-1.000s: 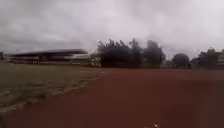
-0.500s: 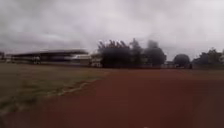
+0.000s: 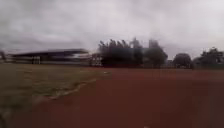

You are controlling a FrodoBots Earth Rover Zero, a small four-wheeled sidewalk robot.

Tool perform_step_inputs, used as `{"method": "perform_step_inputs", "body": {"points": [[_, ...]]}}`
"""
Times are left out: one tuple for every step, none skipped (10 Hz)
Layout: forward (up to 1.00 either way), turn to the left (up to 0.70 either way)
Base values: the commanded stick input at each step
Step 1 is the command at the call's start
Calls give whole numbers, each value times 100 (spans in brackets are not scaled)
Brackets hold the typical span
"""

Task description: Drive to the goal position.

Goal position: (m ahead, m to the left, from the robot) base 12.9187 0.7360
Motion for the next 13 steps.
{"method": "perform_step_inputs", "body": {"points": [[70,0],[70,0],[70,0],[70,0],[70,0],[70,0],[70,0],[70,-8],[70,-28],[70,-35],[70,-35],[70,-35],[70,-35]]}}
